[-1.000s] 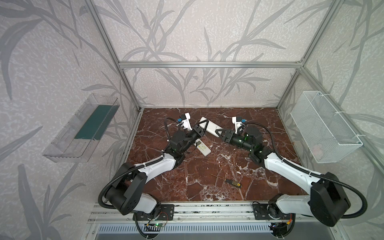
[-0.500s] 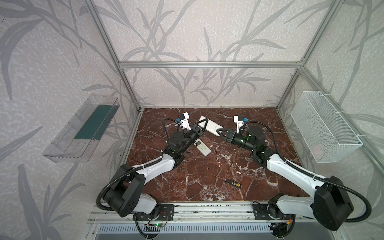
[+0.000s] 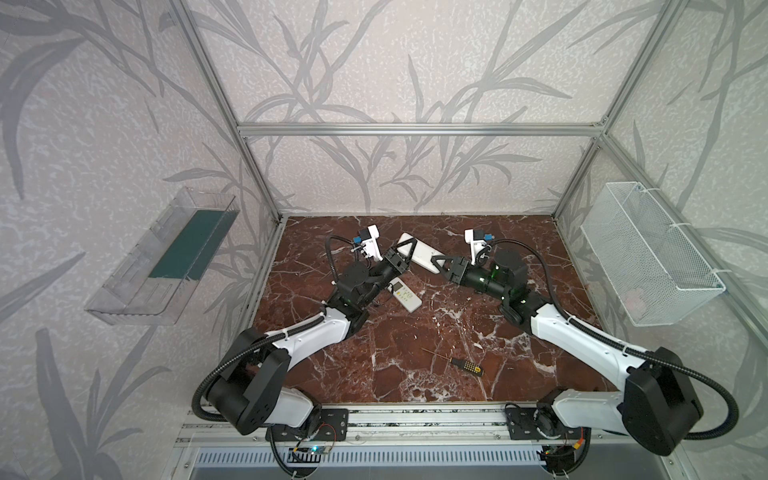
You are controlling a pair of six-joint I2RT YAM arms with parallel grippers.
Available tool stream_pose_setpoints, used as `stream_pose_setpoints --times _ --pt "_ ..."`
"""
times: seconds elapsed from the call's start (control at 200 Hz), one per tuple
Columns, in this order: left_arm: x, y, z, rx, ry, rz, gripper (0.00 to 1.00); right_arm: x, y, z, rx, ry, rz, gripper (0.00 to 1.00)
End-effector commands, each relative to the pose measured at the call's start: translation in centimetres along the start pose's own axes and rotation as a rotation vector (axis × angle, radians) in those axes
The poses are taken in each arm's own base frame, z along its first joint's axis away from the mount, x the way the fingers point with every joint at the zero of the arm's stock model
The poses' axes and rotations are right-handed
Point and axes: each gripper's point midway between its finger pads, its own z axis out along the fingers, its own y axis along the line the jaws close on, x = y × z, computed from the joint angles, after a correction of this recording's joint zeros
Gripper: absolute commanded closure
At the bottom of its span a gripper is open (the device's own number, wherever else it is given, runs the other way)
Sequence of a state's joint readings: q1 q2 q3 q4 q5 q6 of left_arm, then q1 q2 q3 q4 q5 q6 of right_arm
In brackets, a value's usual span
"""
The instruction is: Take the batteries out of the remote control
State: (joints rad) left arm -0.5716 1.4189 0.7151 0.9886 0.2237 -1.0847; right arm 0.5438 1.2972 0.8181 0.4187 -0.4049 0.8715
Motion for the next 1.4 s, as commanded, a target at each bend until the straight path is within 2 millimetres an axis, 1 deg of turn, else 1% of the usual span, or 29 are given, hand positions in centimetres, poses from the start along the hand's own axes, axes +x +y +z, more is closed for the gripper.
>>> stream_pose_setpoints --times 0.0,0.085,0.19,0.31,0.4,0.495,0.62,0.84,1.01,1.225,1.395 --pt "0.2 -0.9 -0.2 0.035 0.001 -0.018 1.0 -0.6 1.1 0.3 -0.034 -0.01 -0.037 0.62" --pt "0.0 -1.0 -0.2 0.037 -0.007 -0.033 1.0 -0.3 0.9 -0.1 -0.025 -0.011 -0.049 0.65" --pt "-0.5 -1.3 -0.3 0.035 -0.023 -0.044 1.0 -0.1 0.7 -0.6 -0.016 -0.012 -0.063 0.65" --pt "-0.8 -2.0 -0.5 0.04 -0.023 -0.04 1.0 -0.2 0.8 -0.9 -0.017 -0.016 -0.071 0.61" --pt "-0.8 -2.1 -0.5 0.035 -0.019 -0.028 1.0 -0.2 1.1 -0.9 -0.024 -0.01 -0.072 0.59" --pt "-0.4 -1.3 -0.6 0.004 -0.005 -0.015 1.0 -0.2 1.1 -0.9 -0.018 -0.006 -0.071 0.55" --pt "0.0 -0.1 -0.7 -0.034 0.001 -0.013 1.0 -0.2 1.0 -1.2 0.002 -0.006 -0.071 0.54" --pt "0.0 0.5 -0.9 -0.06 -0.004 0.008 1.0 0.0 0.3 -1.4 0.043 0.007 -0.048 0.56" --pt "-0.2 0.6 -1.1 -0.079 -0.011 0.033 1.0 0.3 -0.2 -1.7 0.079 0.018 -0.047 0.61" --pt "0.0 0.9 -1.0 -0.088 -0.007 0.03 1.0 0.3 0.3 -1.6 0.044 0.016 -0.05 0.66" --pt "0.2 1.2 -0.7 -0.08 -0.003 0.009 1.0 0.3 1.2 -1.2 -0.026 0.016 -0.041 0.68"
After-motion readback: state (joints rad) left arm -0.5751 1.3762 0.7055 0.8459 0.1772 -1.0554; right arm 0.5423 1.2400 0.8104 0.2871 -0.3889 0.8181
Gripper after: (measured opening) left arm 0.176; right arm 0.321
